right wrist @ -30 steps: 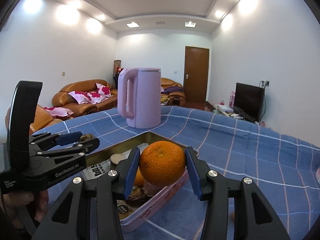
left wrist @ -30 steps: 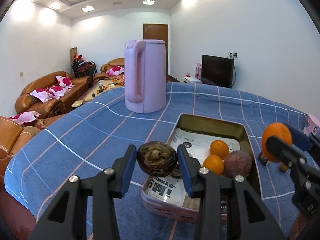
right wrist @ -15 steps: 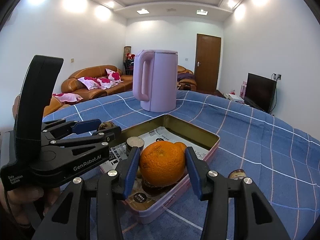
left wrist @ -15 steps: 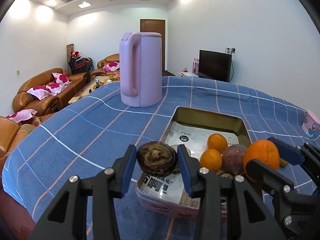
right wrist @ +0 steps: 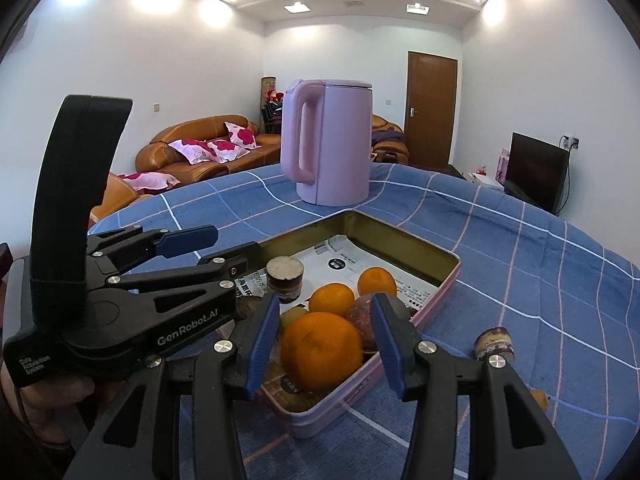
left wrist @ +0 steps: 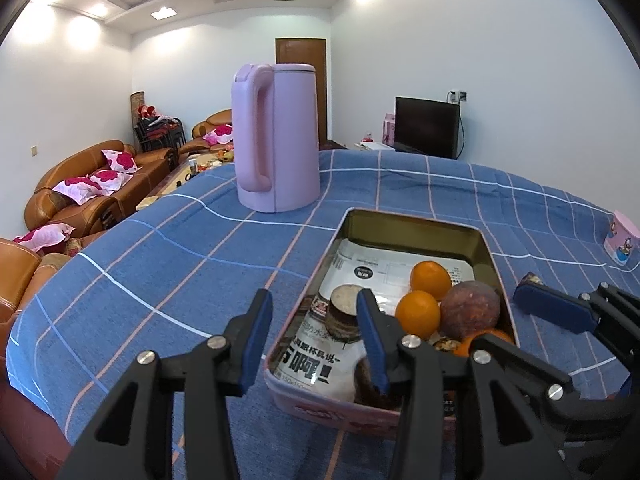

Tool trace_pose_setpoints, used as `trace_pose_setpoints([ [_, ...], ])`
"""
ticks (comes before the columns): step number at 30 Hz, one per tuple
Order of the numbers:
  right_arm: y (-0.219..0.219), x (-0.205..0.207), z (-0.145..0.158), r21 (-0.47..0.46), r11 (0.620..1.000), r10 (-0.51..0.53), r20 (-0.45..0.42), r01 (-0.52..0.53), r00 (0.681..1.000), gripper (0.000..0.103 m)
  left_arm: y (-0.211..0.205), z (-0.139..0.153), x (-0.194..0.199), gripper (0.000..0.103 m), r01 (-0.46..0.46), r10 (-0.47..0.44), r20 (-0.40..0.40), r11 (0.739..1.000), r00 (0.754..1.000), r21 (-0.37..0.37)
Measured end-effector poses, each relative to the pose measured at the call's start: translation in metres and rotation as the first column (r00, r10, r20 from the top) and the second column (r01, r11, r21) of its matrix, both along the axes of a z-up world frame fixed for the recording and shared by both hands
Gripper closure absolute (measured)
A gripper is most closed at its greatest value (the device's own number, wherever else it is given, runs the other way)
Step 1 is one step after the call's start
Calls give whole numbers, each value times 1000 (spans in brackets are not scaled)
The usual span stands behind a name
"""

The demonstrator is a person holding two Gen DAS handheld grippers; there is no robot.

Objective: Organize fruits
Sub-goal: 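Open the left gripper over the tin while the right releases the orange into it, then move the left gripper toward the small canister while the right grasps the olive-brown fruit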

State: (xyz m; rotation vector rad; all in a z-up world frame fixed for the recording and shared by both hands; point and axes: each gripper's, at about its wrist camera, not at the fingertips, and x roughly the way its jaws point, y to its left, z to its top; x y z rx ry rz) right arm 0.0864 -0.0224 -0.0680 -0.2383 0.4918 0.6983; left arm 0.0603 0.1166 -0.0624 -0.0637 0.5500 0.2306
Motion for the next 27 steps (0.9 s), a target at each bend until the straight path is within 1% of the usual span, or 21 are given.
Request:
trace_pose_setpoints([
  [1,0,0,0,0,1000,-1,1,1,1000,53,0,0,-1,51,-1,1,2,1000,1000,0],
  [3,0,0,0,1,1000,-5,2,5,1000,53,0,2,-2,40,-5,5,9,1000,1000,3],
  [5,-1,0,1,4,1000,-9,4,9,1000,52,-1,3,-4,36,-8,8,19,1000,1000,4],
  [9,-3,0,1,15,1000,-19,2,19,1000,49,-2,4,-5,36,-5,5,22,1000,1000,6],
  [13,-4,0,2,21,1000,-23,3,23,1000,48,-3,4,-4,35,-2,2,20,1000,1000,8],
  [15,-6,0,2,23,999,-28,1,28,1000,48,-3,4,-4,33,-5,4,20,1000,1000,7],
  [22,-12,0,3,30,998,-47,6,47,999,48,-3,6,-5,33,-7,7,21,1000,1000,3],
  [24,-16,0,3,20,998,-63,13,62,998,48,-5,7,-6,29,-3,3,24,1000,1000,-1],
  [27,-28,3,3,-3,995,-104,21,104,994,48,-12,12,-7,28,15,-15,33,1000,999,5],
])
